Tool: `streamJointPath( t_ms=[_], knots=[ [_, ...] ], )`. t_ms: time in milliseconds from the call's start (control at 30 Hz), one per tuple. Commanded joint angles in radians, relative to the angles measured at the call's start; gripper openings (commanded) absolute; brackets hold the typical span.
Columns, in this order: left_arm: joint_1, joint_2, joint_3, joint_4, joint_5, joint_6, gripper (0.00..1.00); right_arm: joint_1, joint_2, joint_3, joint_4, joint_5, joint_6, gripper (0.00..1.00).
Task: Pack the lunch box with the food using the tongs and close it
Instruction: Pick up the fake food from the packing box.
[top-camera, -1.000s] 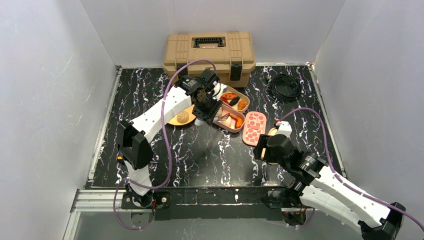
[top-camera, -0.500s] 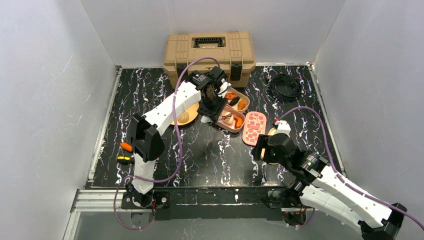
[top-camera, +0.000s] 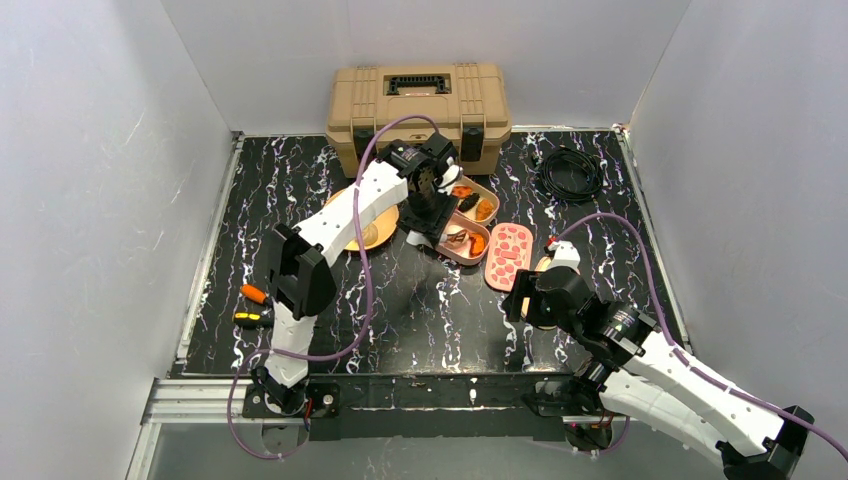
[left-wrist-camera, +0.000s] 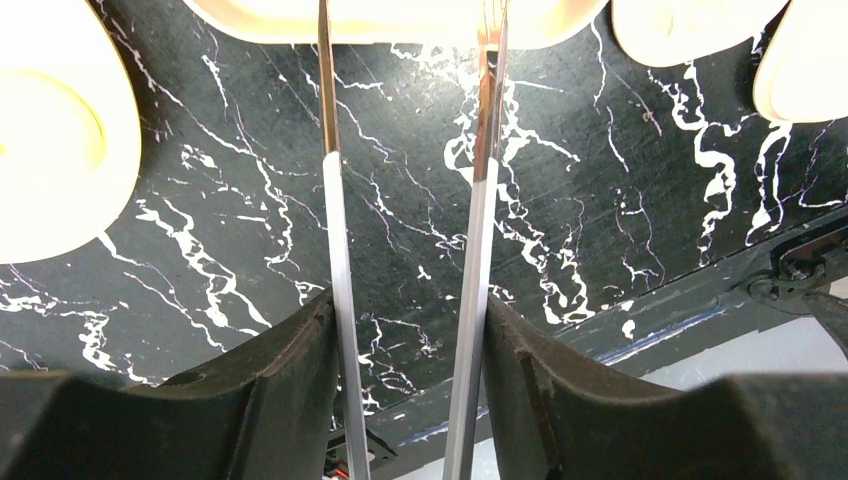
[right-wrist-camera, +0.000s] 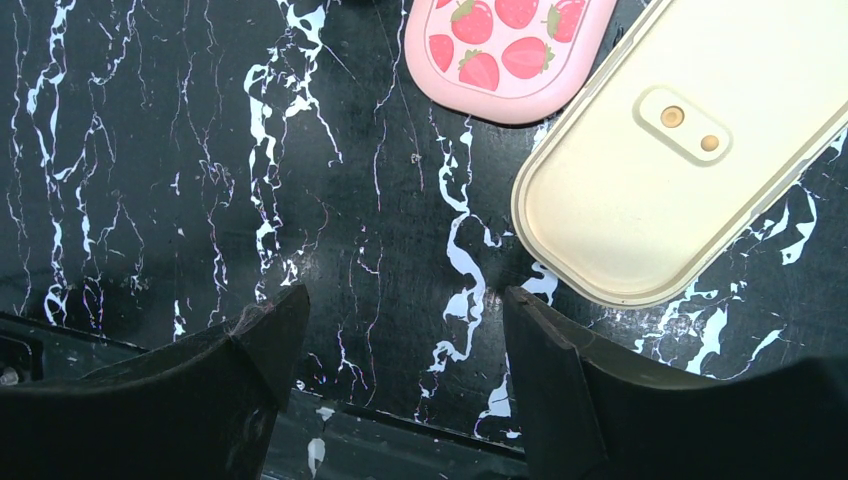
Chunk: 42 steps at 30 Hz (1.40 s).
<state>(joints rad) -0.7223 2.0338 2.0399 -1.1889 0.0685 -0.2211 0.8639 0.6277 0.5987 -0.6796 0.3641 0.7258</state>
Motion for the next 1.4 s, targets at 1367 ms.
streamJointPath(
  t_ms=[1367],
  knots=[
    [0.016, -0.18, -0.017, 0.02, 0.02, 0.028, 0.11, -0.002, -0.034, 0.016, -0.019, 0.032, 0.018, 0.79]
  ],
)
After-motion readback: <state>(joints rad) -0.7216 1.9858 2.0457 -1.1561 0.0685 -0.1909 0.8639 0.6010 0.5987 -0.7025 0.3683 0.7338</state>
